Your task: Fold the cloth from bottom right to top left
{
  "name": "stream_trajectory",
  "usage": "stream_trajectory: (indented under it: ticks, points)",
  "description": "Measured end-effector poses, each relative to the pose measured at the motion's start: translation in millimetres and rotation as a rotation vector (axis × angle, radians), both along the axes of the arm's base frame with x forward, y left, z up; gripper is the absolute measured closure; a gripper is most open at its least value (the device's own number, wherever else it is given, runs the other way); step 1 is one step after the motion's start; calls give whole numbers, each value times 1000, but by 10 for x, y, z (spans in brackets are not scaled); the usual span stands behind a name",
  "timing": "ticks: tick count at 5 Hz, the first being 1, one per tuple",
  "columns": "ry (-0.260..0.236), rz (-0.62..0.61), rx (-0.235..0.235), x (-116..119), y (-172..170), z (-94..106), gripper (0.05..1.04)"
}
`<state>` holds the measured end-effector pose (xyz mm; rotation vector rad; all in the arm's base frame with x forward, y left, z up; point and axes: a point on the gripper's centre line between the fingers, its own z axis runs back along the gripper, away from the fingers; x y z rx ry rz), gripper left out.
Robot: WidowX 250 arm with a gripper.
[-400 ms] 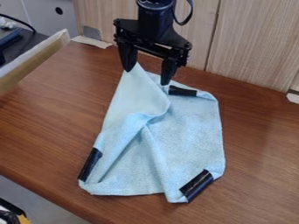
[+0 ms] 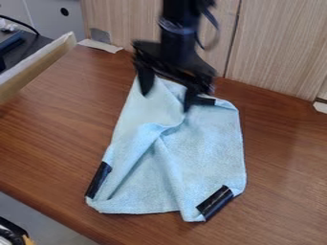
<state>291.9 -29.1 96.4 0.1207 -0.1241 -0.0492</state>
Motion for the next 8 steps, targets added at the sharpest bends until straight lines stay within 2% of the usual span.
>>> stream_trajectory:
  ticks: [1,2,3,4,5,7,8]
  points:
    - [-13,-61,-43,-142,-197,-1,83]
    - [11,-187,-46,-313,-485,-94,83]
    - [31,-284,-73,-476,-721,-202,83]
    - [38,-375,-73,-573,-876,-303,83]
    - [73,-399,-77,-622,-901,-479,83]
    - [119,-381,-52,-589,-836,-725,117]
    - [169,-379,-31,-618,-809,-870,390]
